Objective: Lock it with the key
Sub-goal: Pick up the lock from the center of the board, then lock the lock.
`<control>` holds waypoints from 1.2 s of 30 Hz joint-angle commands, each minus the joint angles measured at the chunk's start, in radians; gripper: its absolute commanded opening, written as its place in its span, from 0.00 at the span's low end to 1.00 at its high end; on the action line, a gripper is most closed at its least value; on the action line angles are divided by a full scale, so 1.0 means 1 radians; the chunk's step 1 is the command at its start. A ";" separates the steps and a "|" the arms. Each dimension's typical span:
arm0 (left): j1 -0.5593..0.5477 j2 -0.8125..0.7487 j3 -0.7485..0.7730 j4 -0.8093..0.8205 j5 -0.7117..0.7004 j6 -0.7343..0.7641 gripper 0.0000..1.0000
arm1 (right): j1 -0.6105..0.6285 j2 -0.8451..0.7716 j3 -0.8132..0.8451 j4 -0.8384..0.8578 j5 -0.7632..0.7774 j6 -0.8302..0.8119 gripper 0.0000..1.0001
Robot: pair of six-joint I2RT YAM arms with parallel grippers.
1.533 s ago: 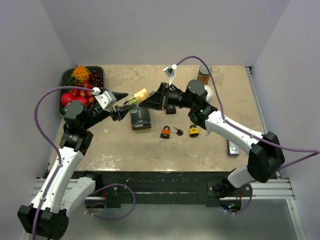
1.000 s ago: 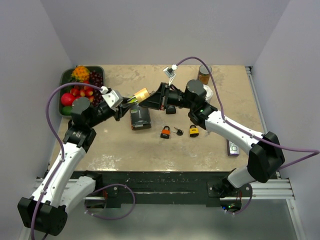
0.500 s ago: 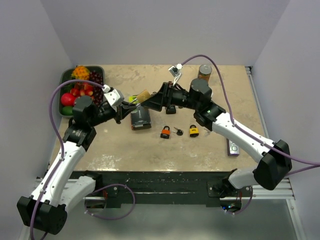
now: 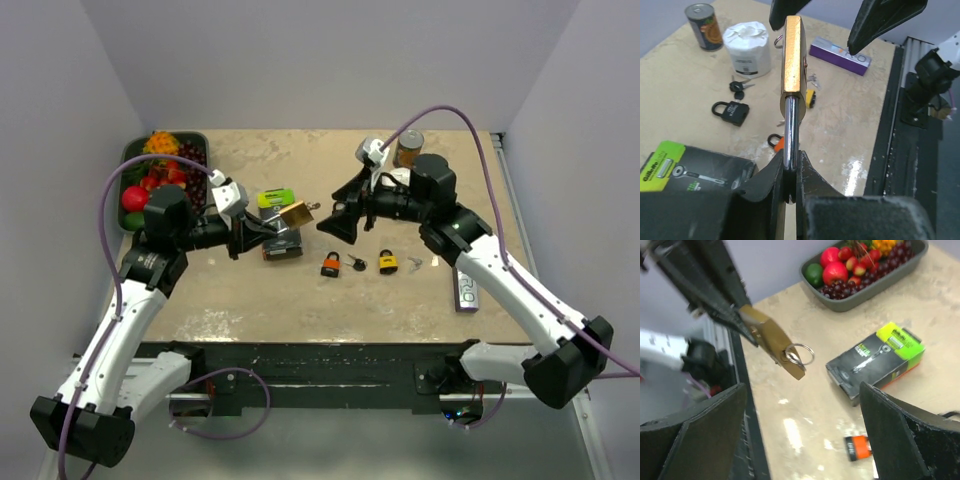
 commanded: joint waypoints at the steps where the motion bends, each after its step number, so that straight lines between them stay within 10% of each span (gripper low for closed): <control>1: 0.000 0.004 0.076 0.016 0.165 0.033 0.00 | 0.002 -0.123 0.016 -0.134 -0.145 -0.440 0.97; 5: -0.002 0.032 0.095 -0.027 0.211 0.070 0.00 | 0.004 -0.140 0.033 -0.296 -0.280 -0.698 0.97; 22: -0.150 0.027 0.033 -0.148 0.134 0.288 0.00 | 0.051 0.055 0.154 -0.483 -0.323 -0.836 0.90; 36: -0.170 0.089 0.079 -0.149 0.150 0.312 0.00 | 0.116 0.077 0.127 -0.543 -0.262 -0.937 0.51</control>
